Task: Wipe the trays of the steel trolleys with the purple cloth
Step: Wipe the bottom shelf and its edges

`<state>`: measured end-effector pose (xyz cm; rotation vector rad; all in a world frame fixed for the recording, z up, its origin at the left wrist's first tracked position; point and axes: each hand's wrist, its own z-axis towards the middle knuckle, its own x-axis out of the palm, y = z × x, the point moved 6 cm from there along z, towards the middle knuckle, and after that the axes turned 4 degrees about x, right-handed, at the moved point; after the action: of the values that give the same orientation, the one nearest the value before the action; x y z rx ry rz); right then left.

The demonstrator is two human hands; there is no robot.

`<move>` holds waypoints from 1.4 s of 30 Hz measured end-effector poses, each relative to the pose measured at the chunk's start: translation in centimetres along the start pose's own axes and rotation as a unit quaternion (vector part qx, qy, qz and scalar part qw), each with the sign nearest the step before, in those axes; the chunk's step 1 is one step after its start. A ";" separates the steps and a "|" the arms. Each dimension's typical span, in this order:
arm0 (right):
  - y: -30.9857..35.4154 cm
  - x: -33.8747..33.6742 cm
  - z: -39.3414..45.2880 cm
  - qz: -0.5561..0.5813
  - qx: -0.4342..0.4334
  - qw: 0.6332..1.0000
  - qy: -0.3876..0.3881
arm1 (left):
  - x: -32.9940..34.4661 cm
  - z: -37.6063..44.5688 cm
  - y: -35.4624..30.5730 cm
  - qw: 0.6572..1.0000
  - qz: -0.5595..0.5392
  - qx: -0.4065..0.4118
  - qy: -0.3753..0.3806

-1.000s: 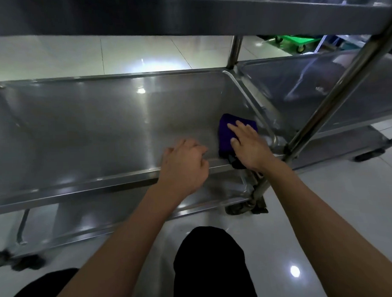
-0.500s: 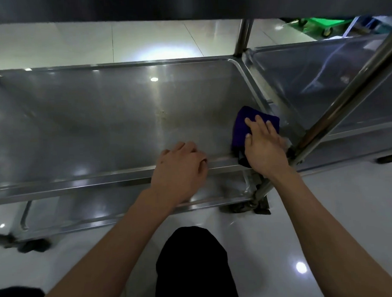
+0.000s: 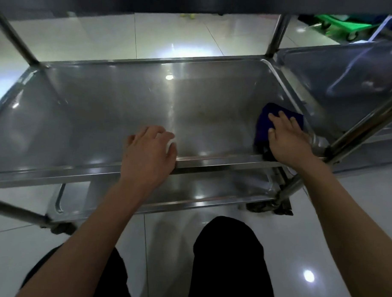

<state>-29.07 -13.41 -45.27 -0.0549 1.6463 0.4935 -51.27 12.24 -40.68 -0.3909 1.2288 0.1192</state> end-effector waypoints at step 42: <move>-1.4 -0.8 5.4 0.033 -0.013 0.999 0.011 | 7.8 4.8 -14.2 0.987 -0.003 0.144 0.077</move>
<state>-23.50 -12.98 -45.18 -0.0244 1.6669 0.5658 -40.17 -0.21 -43.41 -0.1543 1.3739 -0.0953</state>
